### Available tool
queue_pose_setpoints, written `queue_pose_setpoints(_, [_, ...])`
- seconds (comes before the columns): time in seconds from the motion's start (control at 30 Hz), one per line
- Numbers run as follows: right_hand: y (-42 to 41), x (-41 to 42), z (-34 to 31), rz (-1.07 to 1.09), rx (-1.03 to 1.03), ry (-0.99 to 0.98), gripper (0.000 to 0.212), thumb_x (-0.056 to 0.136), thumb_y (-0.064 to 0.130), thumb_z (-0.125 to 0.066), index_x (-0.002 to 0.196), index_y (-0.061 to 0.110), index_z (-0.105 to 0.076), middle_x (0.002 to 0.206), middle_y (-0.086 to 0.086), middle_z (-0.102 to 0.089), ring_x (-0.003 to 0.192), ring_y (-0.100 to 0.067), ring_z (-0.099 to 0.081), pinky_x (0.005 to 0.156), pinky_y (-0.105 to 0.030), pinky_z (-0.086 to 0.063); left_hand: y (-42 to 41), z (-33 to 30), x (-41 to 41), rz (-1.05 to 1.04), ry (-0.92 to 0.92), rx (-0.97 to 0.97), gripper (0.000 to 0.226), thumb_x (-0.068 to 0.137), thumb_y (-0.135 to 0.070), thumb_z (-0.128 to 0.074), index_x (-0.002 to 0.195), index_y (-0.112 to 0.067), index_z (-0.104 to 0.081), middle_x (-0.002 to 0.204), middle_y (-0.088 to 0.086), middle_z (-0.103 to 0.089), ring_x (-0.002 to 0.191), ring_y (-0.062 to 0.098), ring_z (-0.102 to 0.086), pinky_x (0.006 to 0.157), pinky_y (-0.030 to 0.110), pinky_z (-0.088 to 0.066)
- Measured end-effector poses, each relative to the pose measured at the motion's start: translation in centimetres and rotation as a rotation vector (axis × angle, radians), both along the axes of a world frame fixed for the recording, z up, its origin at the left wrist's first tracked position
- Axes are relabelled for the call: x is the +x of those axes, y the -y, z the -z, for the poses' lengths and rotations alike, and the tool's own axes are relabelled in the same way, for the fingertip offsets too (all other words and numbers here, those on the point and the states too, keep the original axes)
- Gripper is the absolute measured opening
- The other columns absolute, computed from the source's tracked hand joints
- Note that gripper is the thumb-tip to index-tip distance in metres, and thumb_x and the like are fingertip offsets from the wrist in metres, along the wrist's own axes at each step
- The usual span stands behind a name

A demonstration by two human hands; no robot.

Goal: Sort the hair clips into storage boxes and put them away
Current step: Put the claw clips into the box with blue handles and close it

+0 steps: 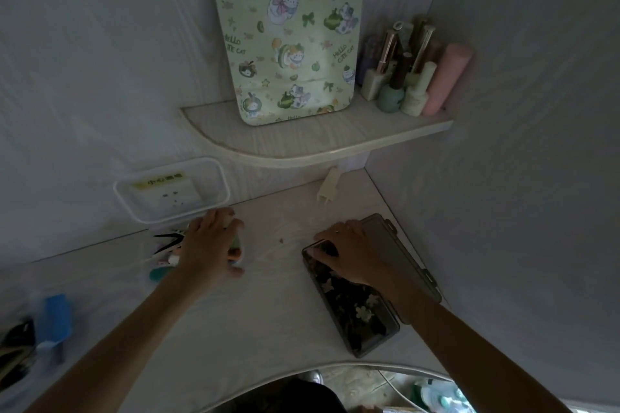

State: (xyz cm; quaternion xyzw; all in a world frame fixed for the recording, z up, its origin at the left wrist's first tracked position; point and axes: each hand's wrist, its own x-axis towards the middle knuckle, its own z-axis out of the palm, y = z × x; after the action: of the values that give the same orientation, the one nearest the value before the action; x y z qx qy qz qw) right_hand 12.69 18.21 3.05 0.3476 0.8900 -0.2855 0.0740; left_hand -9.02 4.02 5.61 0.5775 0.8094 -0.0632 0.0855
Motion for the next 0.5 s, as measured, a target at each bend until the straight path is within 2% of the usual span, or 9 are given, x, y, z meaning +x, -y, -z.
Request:
queue_pose_setpoints(0.03, [-0.6,-0.3,0.2,0.062,0.0,-0.035,0.037,0.093,0.045,-0.043,0.123,0.028,-0.056,0.127,-0.003,-0.055,0.126,-0.028,-0.037,0.103,-0.036,-0.028,-0.8,-0.4,0.5,-0.033,0.047,0.03,0.079,0.064,-0.055,-0.075,0.13,-0.021,-0.048,0.14,0.003,-0.038,0.13,0.026,-0.034,0.1,0.036,-0.032])
queue_pose_setpoints(0.1, [-2.4,-0.6,0.1,0.179,-0.026,-0.047,0.031,0.096,0.027,-0.039,0.122,0.023,-0.056,0.122,-0.007,-0.06,0.117,-0.03,-0.047,0.096,-0.034,-0.037,-3.5,-0.5,1.4,-0.095,0.165,0.154,0.062,0.08,-0.052,-0.062,0.13,-0.018,-0.048,0.139,0.004,-0.04,0.129,0.026,-0.034,0.101,0.036,-0.032])
queue_pose_setpoints(0.2, [-5.5,-1.0,-0.6,0.262,-0.157,0.047,0.04,0.094,0.012,-0.034,0.132,0.02,-0.045,0.134,-0.007,-0.052,0.121,-0.028,-0.049,0.099,-0.036,-0.041,-8.8,0.1,2.9,-0.232,0.478,0.189,0.044,0.091,-0.038,-0.053,0.13,-0.018,-0.049,0.138,0.005,-0.044,0.126,0.024,-0.041,0.104,0.034,-0.036])
queue_pose_setpoints(0.27, [-7.8,-1.8,-0.7,0.315,-0.223,0.074,0.045,0.092,0.009,-0.036,0.136,0.02,-0.041,0.138,-0.007,-0.049,0.123,-0.027,-0.048,0.1,-0.036,-0.042,-12.3,1.2,4.0,-0.339,0.681,0.149,0.048,0.092,-0.035,-0.053,0.134,-0.015,-0.045,0.142,0.006,-0.044,0.127,0.023,-0.045,0.105,0.033,-0.037])
queue_pose_setpoints(0.4, [-11.2,-4.2,-0.5,0.467,-0.375,0.012,0.055,0.09,-0.001,-0.038,0.143,0.015,-0.031,0.146,-0.011,-0.039,0.13,-0.028,-0.042,0.1,-0.034,-0.04,-16.6,3.8,5.5,-0.494,0.855,0.08,0.07,0.086,-0.035,-0.062,0.144,-0.011,-0.029,0.148,0.008,-0.037,0.135,0.023,-0.037,0.108,0.03,-0.031])
queue_pose_setpoints(0.5, [-11.5,-4.9,0.0,0.538,-0.578,-0.07,0.048,0.098,0.011,-0.032,0.145,0.017,-0.026,0.143,-0.007,-0.038,0.129,-0.027,-0.042,0.096,-0.034,-0.043,-18.2,5.7,5.7,-0.65,1.05,0.076,0.077,0.082,-0.03,-0.069,0.145,-0.01,-0.028,0.147,0.009,-0.039,0.132,0.024,-0.042,0.106,0.031,-0.037])
